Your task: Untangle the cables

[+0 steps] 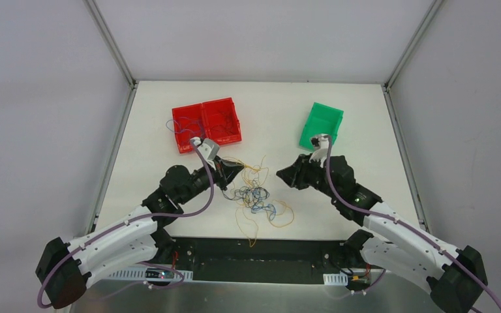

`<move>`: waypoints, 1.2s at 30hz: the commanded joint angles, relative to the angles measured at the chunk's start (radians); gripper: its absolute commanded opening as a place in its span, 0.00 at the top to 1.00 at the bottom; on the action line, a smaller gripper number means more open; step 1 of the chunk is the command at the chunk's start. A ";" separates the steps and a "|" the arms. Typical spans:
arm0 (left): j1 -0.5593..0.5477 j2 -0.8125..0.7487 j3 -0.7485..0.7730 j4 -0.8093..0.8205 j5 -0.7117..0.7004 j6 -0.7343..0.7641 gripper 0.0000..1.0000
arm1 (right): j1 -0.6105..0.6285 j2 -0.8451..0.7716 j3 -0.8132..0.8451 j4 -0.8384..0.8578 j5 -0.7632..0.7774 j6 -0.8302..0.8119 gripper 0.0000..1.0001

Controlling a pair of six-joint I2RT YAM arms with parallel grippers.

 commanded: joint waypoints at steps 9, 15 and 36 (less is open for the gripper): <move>0.002 0.121 0.064 0.111 0.281 -0.002 1.00 | 0.084 0.012 0.007 0.231 -0.305 -0.048 0.59; 0.002 0.136 0.070 0.123 0.317 -0.010 1.00 | 0.093 0.051 0.022 0.227 -0.314 -0.047 0.59; 0.001 0.188 0.097 0.150 0.428 -0.029 1.00 | 0.136 0.120 0.051 0.210 -0.292 -0.069 0.77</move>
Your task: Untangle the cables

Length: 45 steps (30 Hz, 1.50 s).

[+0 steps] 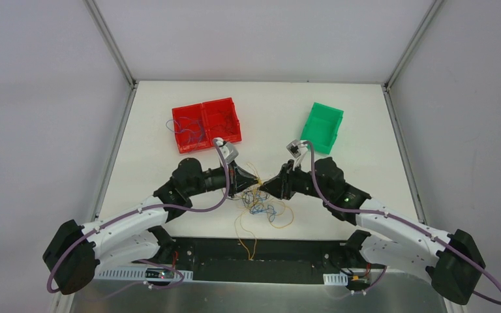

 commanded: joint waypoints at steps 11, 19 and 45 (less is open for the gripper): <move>0.002 -0.012 0.052 -0.010 -0.093 -0.016 1.00 | 0.014 -0.045 0.035 0.016 0.189 0.015 1.00; 0.004 -0.051 0.048 -0.115 -0.319 -0.018 1.00 | 0.002 -0.124 0.025 -0.135 0.667 0.083 1.00; 0.056 -0.077 0.058 -0.322 -0.670 -0.122 1.00 | -0.137 -0.653 -0.067 -0.585 1.447 0.471 1.00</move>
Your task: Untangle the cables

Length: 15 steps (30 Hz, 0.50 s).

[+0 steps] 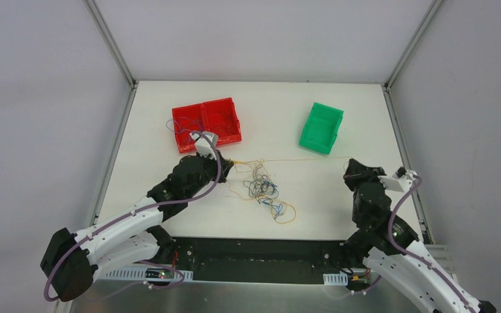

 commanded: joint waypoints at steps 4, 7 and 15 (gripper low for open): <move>0.027 -0.033 0.030 -0.070 -0.139 -0.053 1.00 | -0.011 -0.145 0.049 -0.255 0.321 0.140 1.00; 0.039 -0.056 0.016 -0.068 -0.141 -0.068 1.00 | -0.011 -0.227 0.046 -0.264 0.348 0.115 1.00; 0.043 -0.061 -0.037 0.161 0.174 -0.009 1.00 | -0.012 -0.087 0.013 0.121 -0.211 -0.330 0.83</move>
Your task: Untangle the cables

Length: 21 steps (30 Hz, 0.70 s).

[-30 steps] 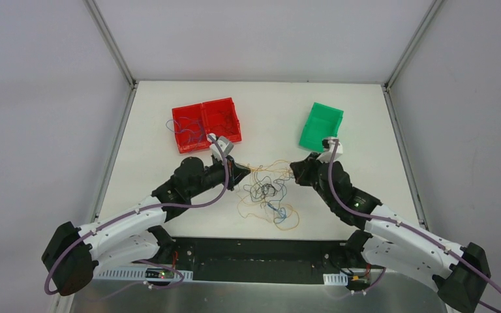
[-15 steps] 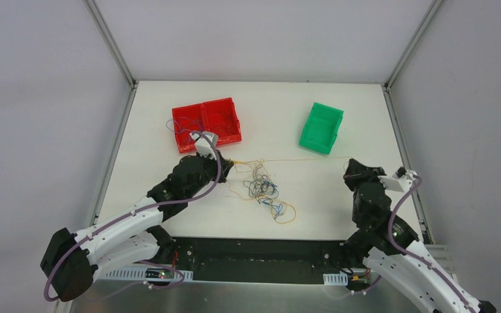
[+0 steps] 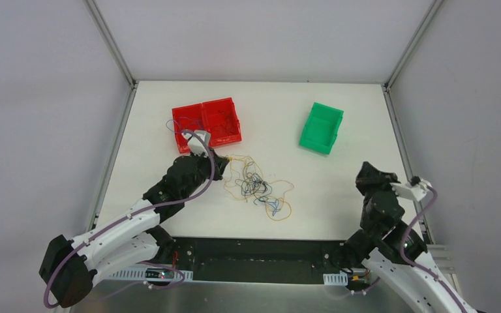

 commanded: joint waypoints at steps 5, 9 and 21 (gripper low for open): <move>0.003 0.036 -0.011 0.323 0.568 0.055 1.00 | 0.002 0.394 0.047 0.464 -1.074 -0.436 0.62; 0.003 0.074 -0.004 0.387 0.685 0.043 1.00 | 0.033 0.538 0.078 0.534 -1.357 -0.452 0.59; -0.045 0.189 0.076 0.438 0.941 0.038 1.00 | 0.175 0.579 0.082 0.556 -1.320 -0.554 0.56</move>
